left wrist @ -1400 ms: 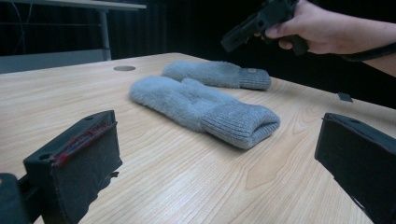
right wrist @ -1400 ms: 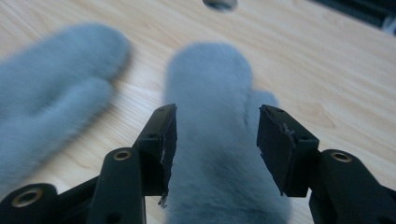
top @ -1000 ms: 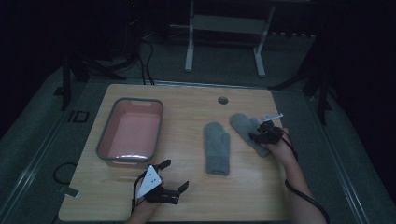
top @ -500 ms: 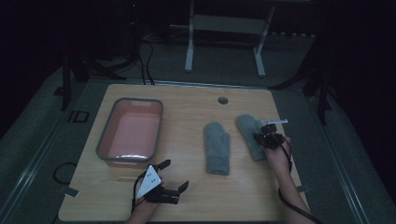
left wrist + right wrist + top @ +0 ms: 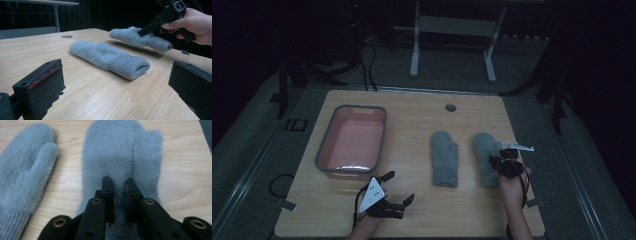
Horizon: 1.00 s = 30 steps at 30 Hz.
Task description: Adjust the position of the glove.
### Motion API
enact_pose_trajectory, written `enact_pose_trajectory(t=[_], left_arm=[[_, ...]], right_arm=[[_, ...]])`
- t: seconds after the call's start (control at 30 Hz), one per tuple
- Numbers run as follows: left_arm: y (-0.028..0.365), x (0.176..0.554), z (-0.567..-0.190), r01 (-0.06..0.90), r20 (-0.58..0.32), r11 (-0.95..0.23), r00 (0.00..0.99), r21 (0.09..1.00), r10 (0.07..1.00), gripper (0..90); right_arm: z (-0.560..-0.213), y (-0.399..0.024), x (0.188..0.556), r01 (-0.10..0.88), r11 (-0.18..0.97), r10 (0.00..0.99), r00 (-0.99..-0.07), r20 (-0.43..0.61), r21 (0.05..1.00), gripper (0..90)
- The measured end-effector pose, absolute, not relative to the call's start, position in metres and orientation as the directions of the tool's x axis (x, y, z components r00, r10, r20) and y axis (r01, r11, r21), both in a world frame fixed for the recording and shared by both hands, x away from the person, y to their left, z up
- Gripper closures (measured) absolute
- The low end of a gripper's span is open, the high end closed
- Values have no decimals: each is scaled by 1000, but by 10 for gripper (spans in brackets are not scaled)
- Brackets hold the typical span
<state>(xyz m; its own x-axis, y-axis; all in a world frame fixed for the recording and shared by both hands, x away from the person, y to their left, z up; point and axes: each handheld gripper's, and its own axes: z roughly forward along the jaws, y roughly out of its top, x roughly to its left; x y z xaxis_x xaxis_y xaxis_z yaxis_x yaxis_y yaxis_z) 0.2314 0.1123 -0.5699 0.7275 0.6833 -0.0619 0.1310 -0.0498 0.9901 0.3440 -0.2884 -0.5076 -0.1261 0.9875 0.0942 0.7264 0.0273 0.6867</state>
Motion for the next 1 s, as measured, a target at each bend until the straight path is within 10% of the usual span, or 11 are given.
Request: enact_pose_trajectory(t=[0.47, 0.73, 1.0], left_arm=[[112, 232, -570, 132, -60, -55, 733, 990, 678, 2], [112, 231, -570, 133, -62, -54, 732, 990, 679, 2], [112, 232, -570, 136, -64, -54, 732, 989, 678, 2]], right_arm=[[-539, -287, 356, 742, 23, 990, -110, 88, 670, 783], [-516, -298, 352, 684, 55, 975, -192, 107, 728, 478], [-494, -303, 357, 648, 136, 961, -271, 60, 749, 414]])
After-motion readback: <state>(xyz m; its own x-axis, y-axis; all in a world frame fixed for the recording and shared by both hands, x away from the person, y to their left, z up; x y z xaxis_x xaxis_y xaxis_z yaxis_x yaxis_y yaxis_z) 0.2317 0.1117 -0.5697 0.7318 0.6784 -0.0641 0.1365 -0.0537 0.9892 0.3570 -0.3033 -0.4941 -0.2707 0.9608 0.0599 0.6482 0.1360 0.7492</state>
